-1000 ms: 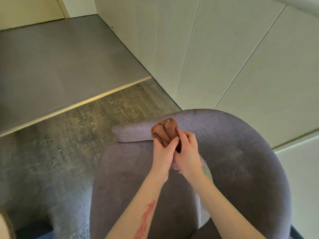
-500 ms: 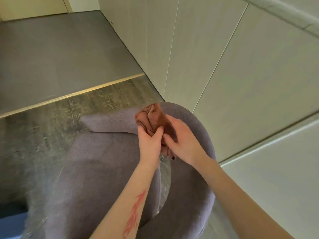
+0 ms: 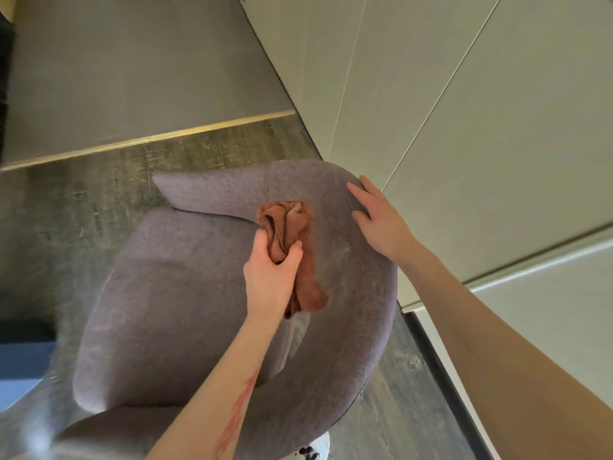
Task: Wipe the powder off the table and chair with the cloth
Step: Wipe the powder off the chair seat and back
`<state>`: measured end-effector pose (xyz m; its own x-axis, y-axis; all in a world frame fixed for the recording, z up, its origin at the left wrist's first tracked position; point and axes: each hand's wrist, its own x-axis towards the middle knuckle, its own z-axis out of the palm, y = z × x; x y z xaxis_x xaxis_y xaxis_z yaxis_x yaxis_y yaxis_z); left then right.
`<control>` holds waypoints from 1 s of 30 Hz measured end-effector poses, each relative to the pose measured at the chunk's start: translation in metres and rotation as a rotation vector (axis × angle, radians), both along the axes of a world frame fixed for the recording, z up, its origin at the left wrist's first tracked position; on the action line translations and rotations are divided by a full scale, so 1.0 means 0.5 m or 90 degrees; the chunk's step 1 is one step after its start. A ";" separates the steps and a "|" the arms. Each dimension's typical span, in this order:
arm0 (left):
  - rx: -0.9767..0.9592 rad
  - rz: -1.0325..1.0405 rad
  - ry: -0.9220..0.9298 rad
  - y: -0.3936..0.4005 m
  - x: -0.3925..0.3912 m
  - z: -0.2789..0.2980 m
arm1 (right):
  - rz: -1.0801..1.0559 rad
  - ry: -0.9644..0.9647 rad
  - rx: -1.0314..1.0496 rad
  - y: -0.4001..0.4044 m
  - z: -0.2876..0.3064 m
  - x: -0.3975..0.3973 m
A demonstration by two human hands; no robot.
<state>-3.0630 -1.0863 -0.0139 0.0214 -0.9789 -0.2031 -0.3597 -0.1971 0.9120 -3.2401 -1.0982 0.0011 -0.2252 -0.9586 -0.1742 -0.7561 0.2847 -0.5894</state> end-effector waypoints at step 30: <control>0.367 -0.468 -0.395 0.026 0.149 -0.264 | -0.091 -0.140 -0.045 0.010 0.000 0.006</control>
